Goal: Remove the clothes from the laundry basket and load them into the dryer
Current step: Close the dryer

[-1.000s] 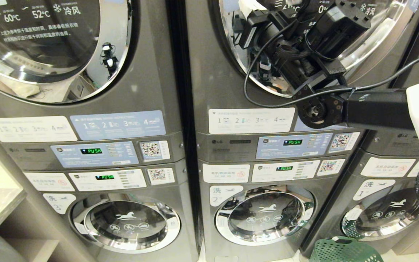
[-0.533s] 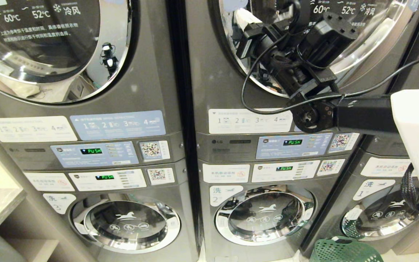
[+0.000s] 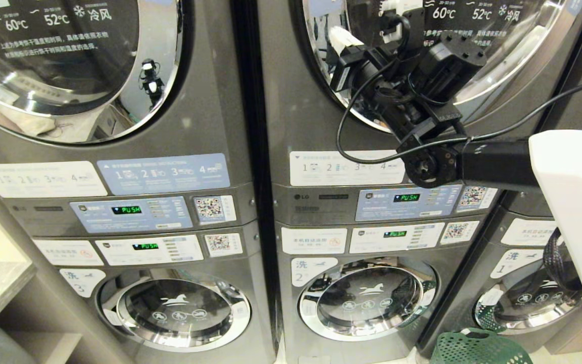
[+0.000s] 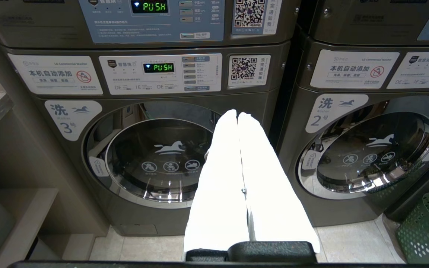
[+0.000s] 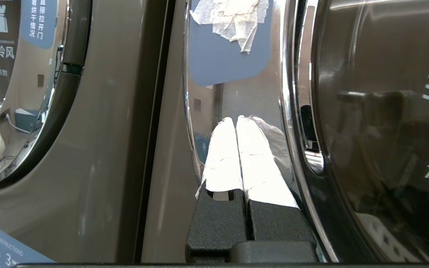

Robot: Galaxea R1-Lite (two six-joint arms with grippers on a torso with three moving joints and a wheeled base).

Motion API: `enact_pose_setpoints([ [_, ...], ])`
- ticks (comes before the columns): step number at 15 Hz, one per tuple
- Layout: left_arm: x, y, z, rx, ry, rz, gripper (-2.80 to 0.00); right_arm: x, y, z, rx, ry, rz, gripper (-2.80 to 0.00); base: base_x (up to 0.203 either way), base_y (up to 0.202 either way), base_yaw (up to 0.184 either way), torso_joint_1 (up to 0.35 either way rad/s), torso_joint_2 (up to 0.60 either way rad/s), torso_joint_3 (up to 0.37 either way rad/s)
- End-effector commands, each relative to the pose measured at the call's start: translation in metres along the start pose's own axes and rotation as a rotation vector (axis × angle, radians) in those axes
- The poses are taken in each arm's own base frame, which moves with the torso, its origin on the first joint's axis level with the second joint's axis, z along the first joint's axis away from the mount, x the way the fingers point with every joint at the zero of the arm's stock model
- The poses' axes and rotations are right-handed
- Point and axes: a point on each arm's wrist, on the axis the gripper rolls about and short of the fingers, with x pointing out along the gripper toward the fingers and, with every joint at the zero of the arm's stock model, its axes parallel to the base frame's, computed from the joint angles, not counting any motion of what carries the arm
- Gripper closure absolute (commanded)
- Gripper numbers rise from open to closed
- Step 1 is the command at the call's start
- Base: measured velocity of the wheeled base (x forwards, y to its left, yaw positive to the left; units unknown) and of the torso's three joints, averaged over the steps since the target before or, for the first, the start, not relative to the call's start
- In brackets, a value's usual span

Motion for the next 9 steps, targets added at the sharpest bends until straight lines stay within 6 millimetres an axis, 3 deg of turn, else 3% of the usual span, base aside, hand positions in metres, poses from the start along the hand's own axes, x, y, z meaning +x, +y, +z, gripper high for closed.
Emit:
enact_pose_setpoints([
  [1, 0.000, 0.000, 0.000, 0.000, -0.001, 0.001, 0.00, 0.000, 0.000, 0.005, -0.003, -0.014, 0.001, 0.00, 0.000, 0.000, 0.000, 0.000, 0.00, 0.000],
  [3, 0.000, 0.000, 0.000, 0.000, -0.001, 0.001, 0.00, 0.001, 0.001, 0.024, 0.001, -0.049, 0.007, 0.00, 0.000, 0.000, 0.000, 0.000, 0.00, 0.000],
  [6, 0.000, 0.000, 0.000, 0.000, -0.001, 0.001, 0.00, -0.002, 0.005, 0.078, 0.019, -0.130, 0.021, 0.00, 0.000, 0.000, 0.000, 0.000, 0.00, 0.000],
  [9, 0.000, 0.000, 0.000, 0.000, -0.001, 0.001, 0.00, -0.021, 0.006, 0.137, 0.033, -0.165, 0.029, 0.00, 0.000, 0.000, 0.000, 0.000, 0.00, 0.000],
])
